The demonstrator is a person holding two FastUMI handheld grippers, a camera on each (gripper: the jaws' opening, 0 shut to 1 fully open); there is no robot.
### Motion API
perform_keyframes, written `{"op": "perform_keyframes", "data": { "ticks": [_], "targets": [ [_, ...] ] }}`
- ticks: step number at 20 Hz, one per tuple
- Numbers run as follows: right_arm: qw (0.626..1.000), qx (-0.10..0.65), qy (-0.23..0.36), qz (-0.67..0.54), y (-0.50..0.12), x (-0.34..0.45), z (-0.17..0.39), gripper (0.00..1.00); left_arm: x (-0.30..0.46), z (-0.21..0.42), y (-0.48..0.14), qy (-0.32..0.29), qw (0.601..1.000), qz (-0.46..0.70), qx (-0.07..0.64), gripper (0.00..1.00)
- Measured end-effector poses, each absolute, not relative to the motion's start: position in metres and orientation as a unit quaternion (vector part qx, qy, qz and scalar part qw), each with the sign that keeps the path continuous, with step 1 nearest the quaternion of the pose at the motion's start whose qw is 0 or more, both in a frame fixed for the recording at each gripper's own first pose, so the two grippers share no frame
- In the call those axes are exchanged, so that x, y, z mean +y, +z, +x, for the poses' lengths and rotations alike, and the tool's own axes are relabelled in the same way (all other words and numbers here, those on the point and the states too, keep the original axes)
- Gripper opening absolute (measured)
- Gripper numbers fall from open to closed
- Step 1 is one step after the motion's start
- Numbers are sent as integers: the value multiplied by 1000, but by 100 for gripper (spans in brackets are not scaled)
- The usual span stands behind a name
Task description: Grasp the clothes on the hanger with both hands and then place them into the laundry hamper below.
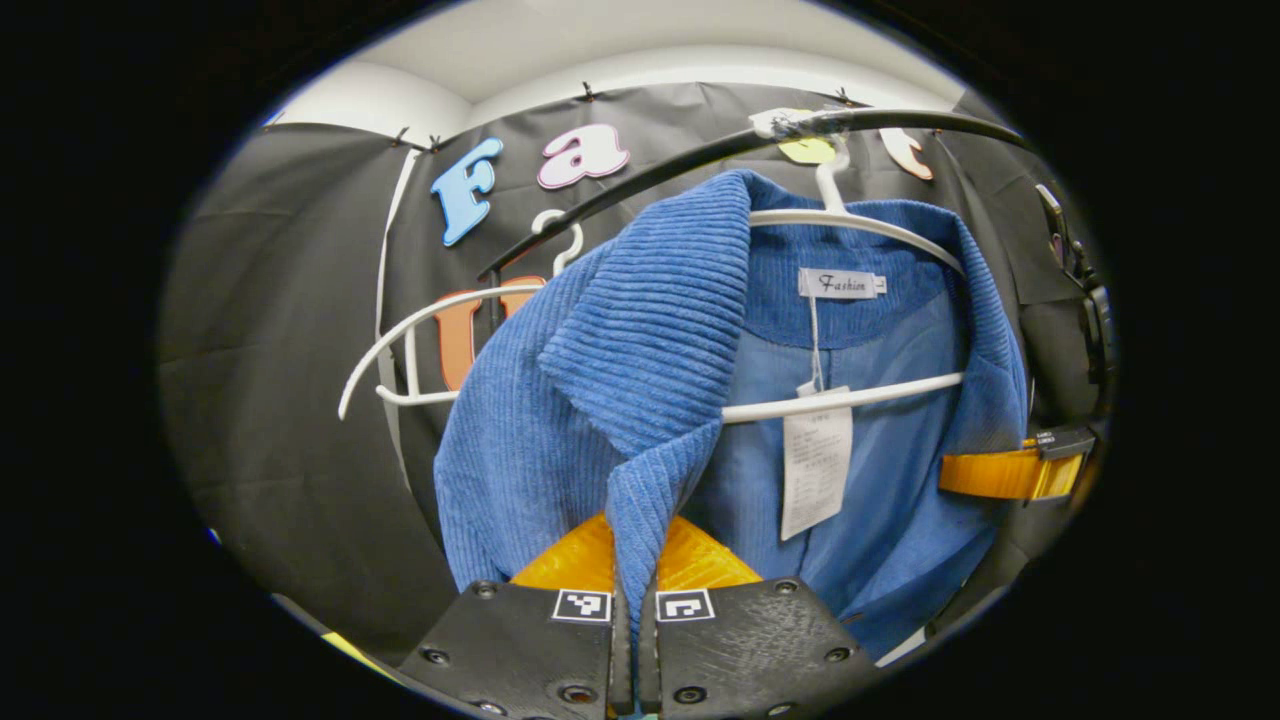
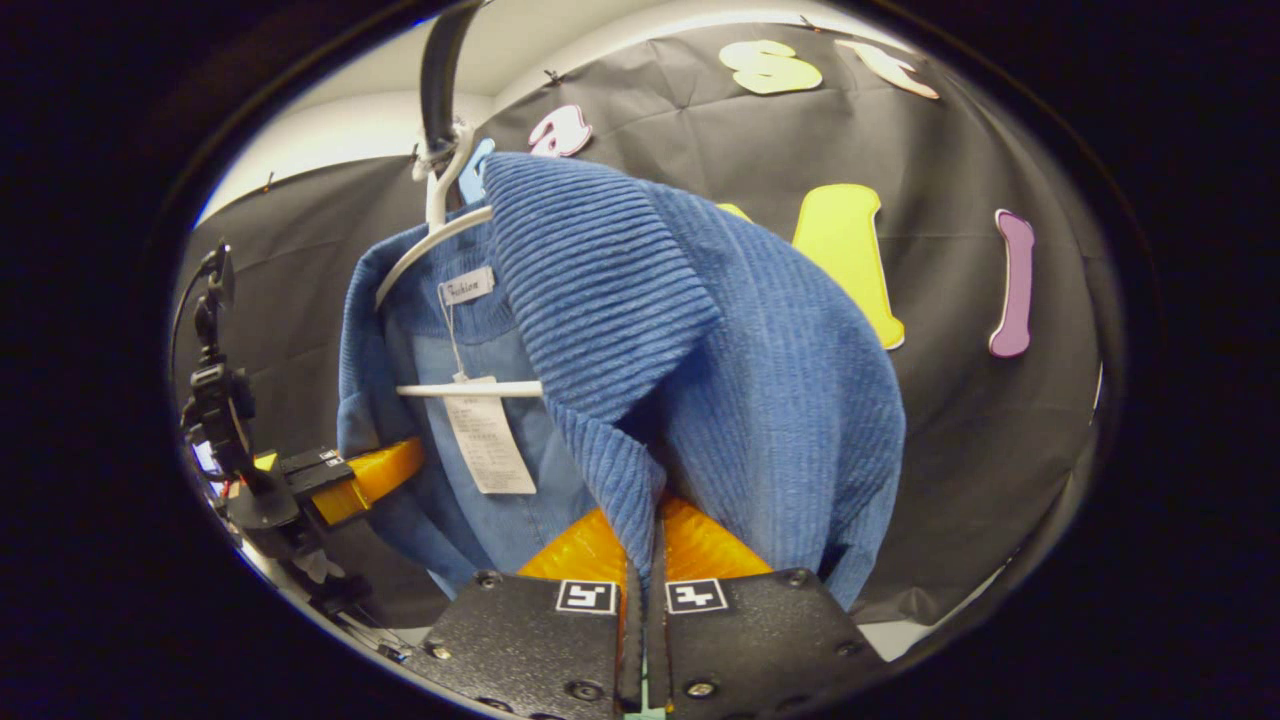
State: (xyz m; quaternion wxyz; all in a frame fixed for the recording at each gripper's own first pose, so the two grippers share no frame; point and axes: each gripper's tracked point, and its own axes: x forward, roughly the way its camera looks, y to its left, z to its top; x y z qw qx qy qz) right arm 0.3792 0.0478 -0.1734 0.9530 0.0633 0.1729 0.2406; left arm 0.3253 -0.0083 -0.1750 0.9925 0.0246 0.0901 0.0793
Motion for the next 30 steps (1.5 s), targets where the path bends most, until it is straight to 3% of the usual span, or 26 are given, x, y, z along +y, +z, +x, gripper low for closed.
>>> {"op": "perform_keyframes", "data": {
  "ticks": [6,23,25,26,27,30],
  "targets": [
    [946,168,254,108,-164,22,381,5,15,323,-166,101,991,24,88,3],
    [952,120,223,172,-106,-39,400,5,74,315,-104,149,988,21,35,3],
    [949,117,237,169,-102,-38,399,5,79,315,-96,152,988,24,27,3],
    [948,119,246,165,-102,-37,396,5,82,316,-94,155,987,26,27,7],
    [944,129,259,159,-105,-33,394,5,83,318,-91,156,987,28,25,2],
    [939,129,274,163,-102,-34,392,5,85,320,-87,159,987,30,24,2]
  ]
}}
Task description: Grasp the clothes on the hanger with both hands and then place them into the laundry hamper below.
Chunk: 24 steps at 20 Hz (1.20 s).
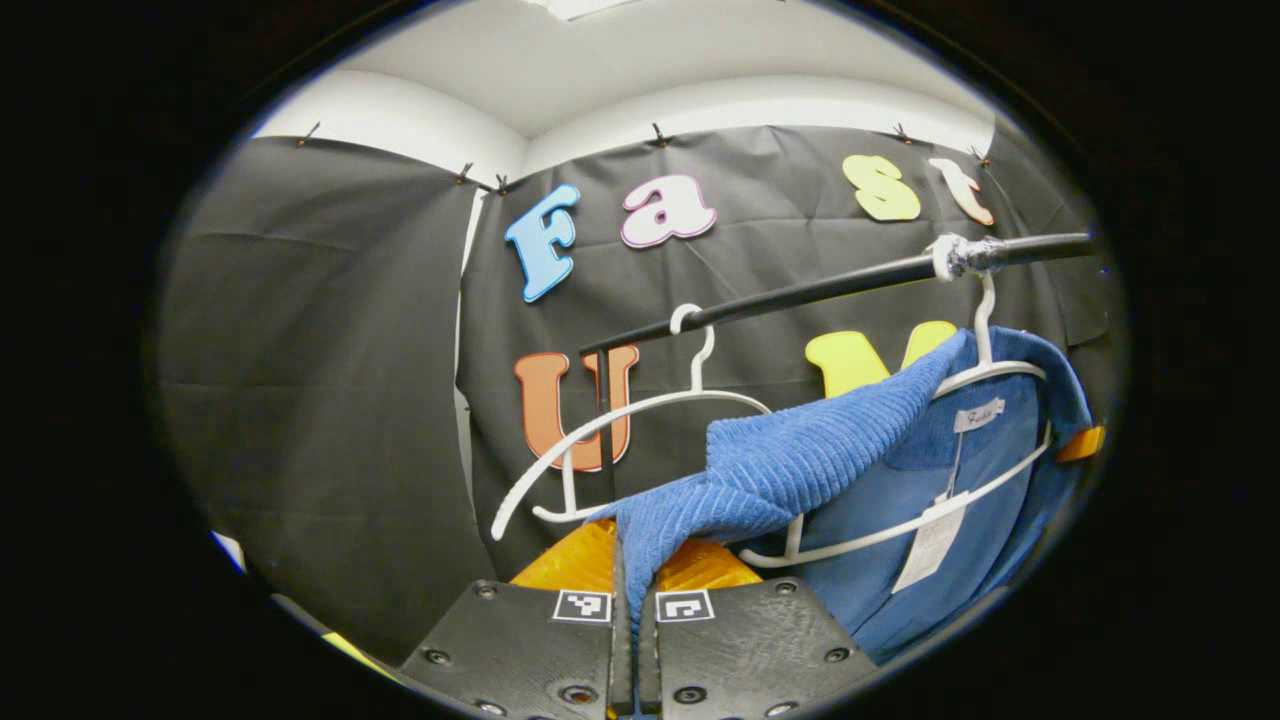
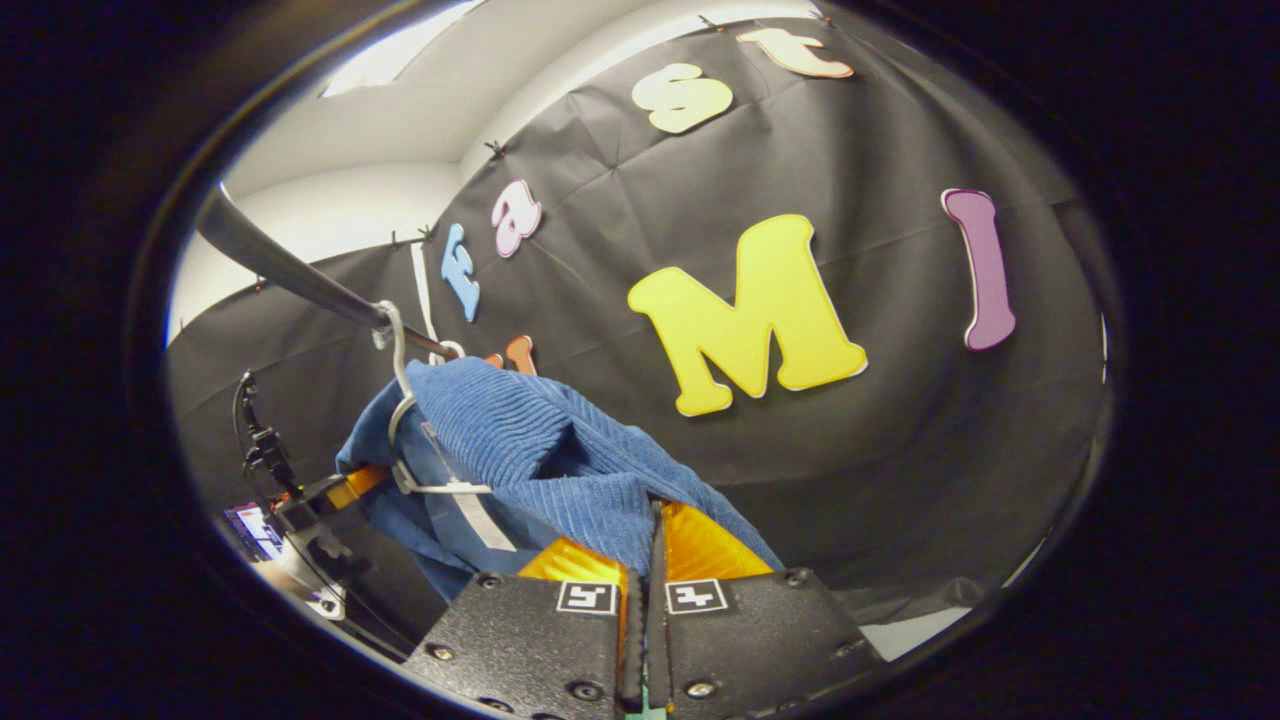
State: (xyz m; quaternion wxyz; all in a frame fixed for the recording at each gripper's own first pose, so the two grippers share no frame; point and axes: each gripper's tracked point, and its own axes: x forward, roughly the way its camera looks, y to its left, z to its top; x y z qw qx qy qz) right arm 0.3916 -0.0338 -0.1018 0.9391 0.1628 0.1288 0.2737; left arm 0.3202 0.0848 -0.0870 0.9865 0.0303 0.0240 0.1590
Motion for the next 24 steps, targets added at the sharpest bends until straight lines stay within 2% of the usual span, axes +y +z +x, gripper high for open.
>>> {"op": "perform_keyframes", "data": {
  "ticks": [7,8,9,14,20,24],
  "targets": [
    [911,125,317,231,-82,-33,378,5,92,328,-79,162,986,29,22,2],
    [910,120,319,234,-79,-33,378,5,93,330,-77,162,986,22,22,0],
    [909,119,320,239,-77,-33,378,5,93,331,-76,161,987,15,21,2],
    [899,97,323,278,-53,-38,381,5,92,333,-62,155,988,9,12,2],
    [899,64,307,305,-25,-48,397,5,97,343,-50,149,989,13,10,2],
    [925,39,267,267,-24,-56,418,5,99,349,-49,142,989,23,13,2]
  ]
}}
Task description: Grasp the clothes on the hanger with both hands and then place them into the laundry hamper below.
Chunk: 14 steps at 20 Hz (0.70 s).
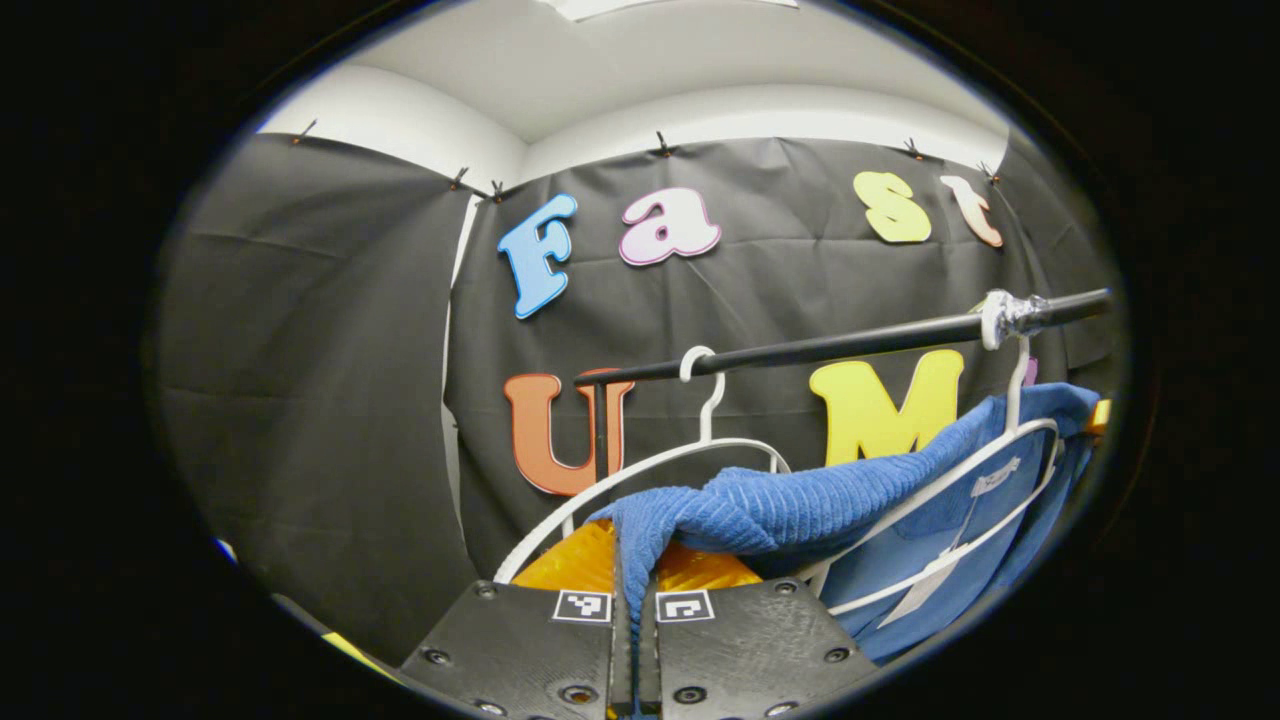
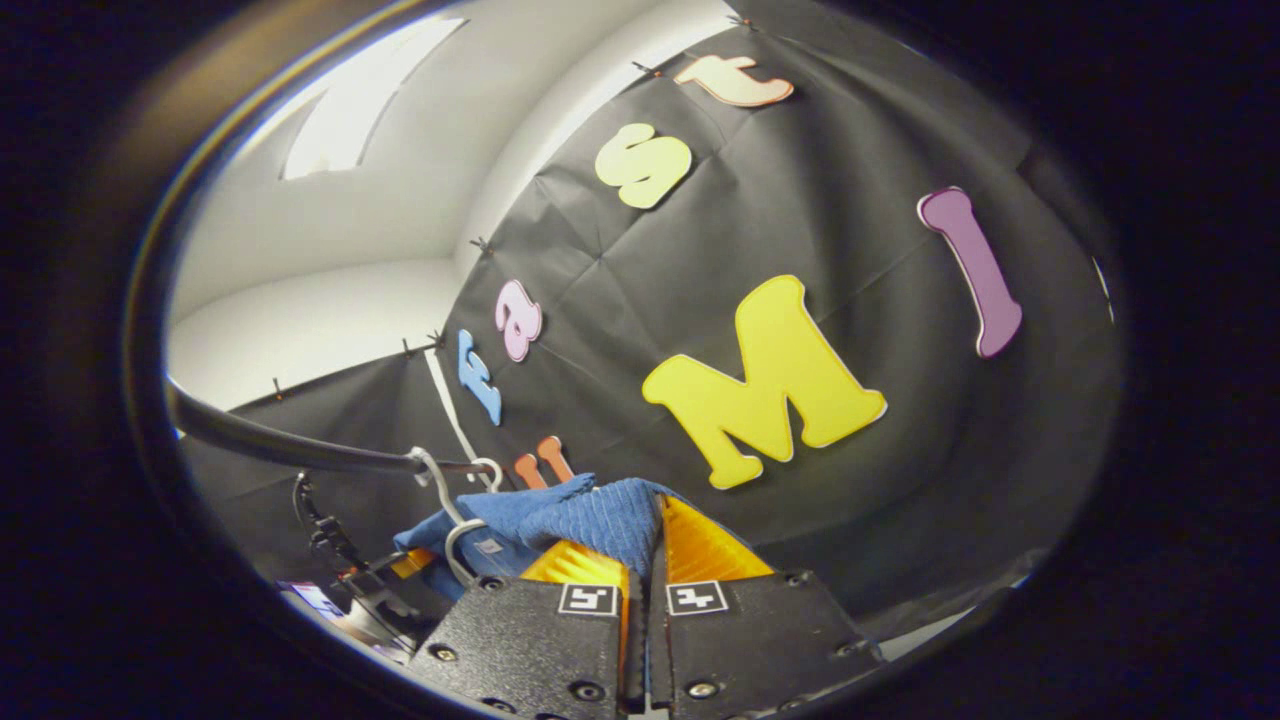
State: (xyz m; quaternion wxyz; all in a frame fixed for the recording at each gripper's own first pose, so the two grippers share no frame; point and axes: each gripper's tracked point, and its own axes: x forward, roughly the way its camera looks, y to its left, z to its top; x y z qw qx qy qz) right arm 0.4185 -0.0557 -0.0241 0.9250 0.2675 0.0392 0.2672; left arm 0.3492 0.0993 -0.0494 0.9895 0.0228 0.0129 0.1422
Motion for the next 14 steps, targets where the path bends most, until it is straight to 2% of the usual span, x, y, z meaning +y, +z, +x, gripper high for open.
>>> {"op": "perform_keyframes", "data": {
  "ticks": [4,8,14],
  "targets": [
    [946,11,231,228,-23,-66,439,5,99,356,-56,133,991,19,24,0],
    [959,44,199,195,-52,-65,450,5,104,357,-76,135,990,15,47,2],
    [961,88,195,173,-95,-59,454,6,114,359,-118,135,987,-6,83,2]
  ]
}}
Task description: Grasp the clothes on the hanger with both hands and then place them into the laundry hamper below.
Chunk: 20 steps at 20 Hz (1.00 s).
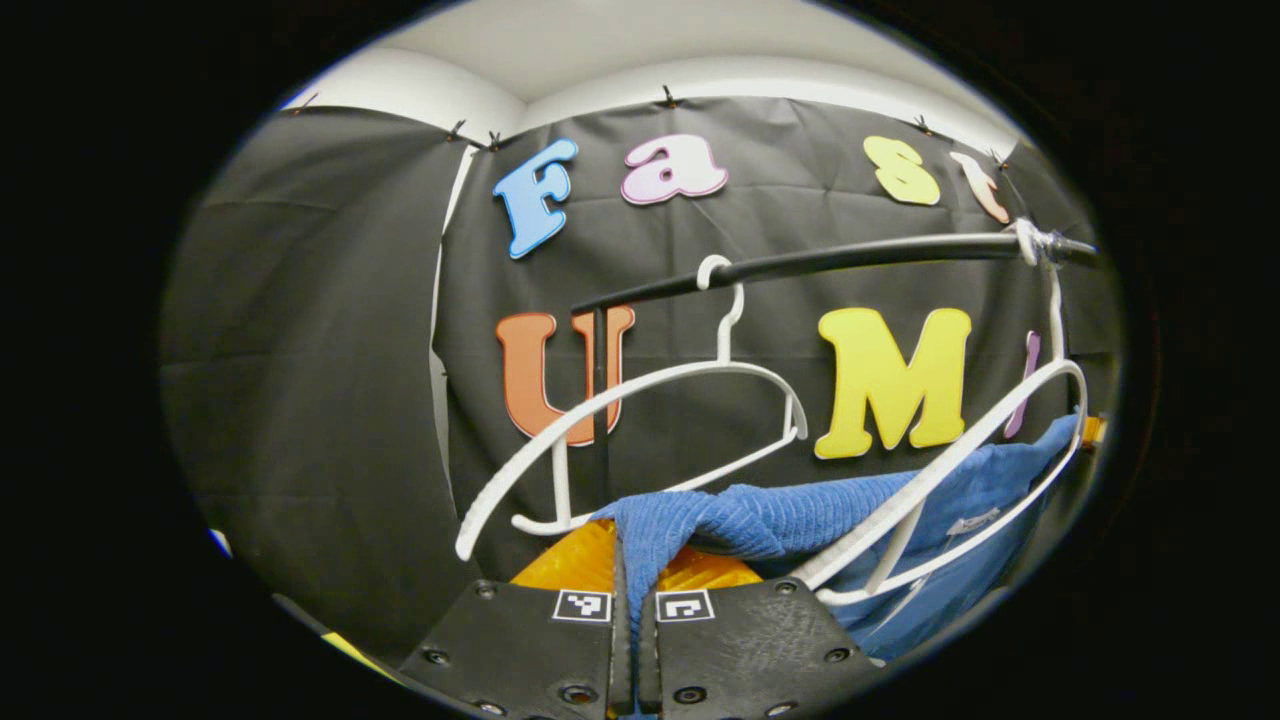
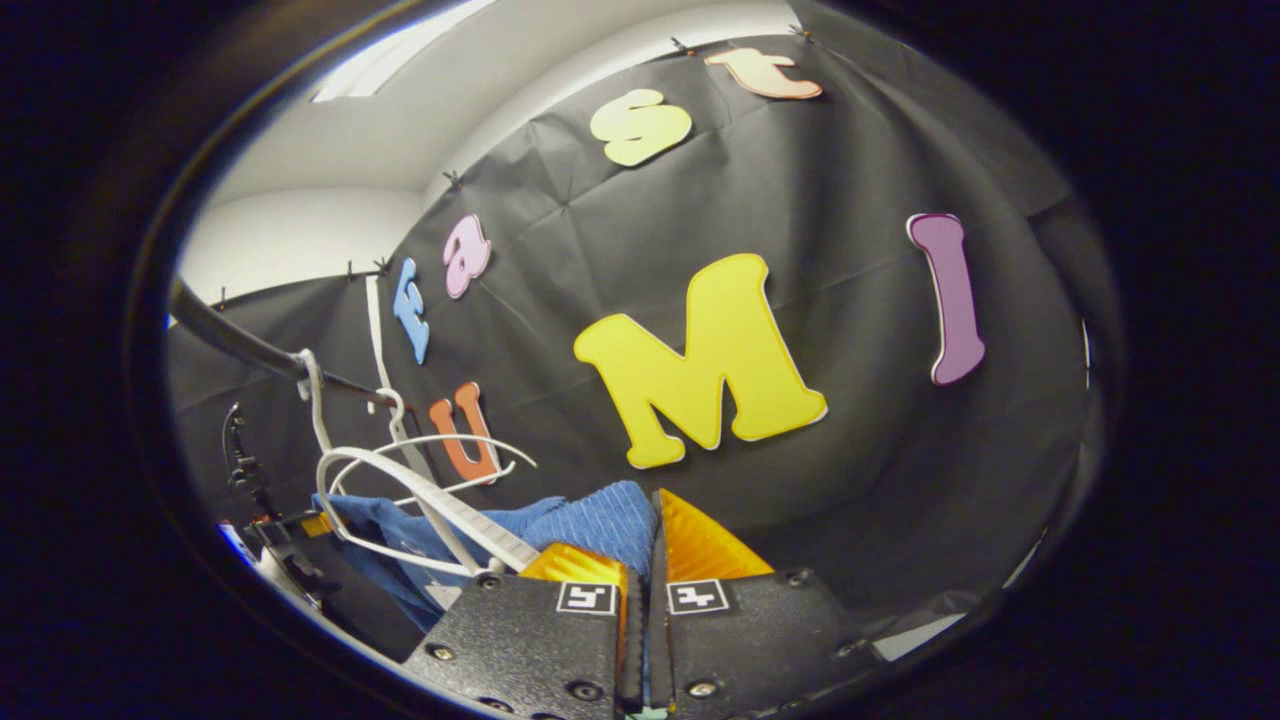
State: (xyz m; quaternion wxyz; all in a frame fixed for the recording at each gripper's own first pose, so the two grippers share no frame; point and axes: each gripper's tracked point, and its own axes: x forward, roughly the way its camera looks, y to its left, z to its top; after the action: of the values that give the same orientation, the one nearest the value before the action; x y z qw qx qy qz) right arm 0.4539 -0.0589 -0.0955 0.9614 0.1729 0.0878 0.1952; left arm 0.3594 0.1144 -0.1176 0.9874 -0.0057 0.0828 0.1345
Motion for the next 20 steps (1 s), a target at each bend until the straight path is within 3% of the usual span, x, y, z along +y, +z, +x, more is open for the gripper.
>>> {"op": "perform_keyframes", "data": {
  "ticks": [14,20],
  "targets": [
    [952,178,178,174,-186,-42,419,6,116,321,-200,147,976,-50,149,3],
    [949,191,173,182,-195,-25,385,6,85,301,-203,122,979,-49,156,2]
  ]
}}
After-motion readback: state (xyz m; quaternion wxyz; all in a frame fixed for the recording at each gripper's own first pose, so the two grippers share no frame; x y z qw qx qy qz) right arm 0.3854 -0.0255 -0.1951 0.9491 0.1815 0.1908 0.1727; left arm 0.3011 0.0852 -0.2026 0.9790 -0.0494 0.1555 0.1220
